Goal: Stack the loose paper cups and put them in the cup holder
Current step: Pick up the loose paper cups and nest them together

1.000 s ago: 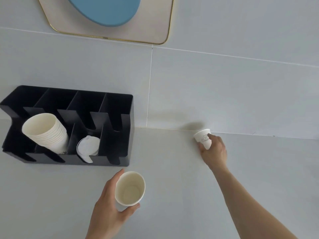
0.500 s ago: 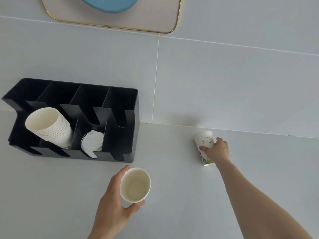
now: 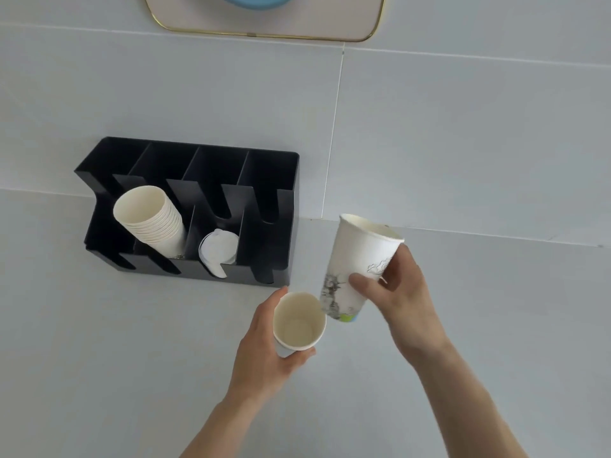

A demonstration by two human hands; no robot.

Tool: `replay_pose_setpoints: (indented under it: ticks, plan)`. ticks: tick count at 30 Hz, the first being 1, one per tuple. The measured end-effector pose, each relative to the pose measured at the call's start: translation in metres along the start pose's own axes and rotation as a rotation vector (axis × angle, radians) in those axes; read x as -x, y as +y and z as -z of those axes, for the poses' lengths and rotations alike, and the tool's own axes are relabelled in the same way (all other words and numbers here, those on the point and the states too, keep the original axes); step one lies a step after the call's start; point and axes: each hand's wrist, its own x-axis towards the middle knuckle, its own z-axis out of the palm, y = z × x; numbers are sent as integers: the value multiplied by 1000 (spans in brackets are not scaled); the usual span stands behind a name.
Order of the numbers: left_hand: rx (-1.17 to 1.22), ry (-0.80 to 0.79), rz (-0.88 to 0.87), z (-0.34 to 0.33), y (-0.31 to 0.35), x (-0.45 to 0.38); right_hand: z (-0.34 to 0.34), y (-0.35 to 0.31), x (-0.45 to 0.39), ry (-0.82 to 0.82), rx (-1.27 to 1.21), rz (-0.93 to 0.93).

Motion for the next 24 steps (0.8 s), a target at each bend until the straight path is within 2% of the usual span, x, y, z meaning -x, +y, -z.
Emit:
replay_pose_setpoints:
  ticks: [2, 6, 11, 14, 18, 22, 24]
  plan:
    - [15, 5, 4, 0, -1, 1, -19, -3, 11, -61, 7, 64]
    - [41, -1, 28, -1, -4, 1, -47, 14, 22, -143, 184, 138]
    - [29, 18, 80, -3, -2, 1, -59, 45, 35, -139, 384, 125]
    - [16, -3, 64, 2, 0, 1, -50, 55, 38, -178, 499, 40]
    - [22, -61, 69, 13, 2, 7, -35, 55, 39, -225, 526, -69]
    - [111, -138, 112, 31, 1, 11, -28, 50, 32, -152, 482, -169]
    - [212, -135, 195, 43, 2, 10, -27, 47, 28, -96, 476, -248]
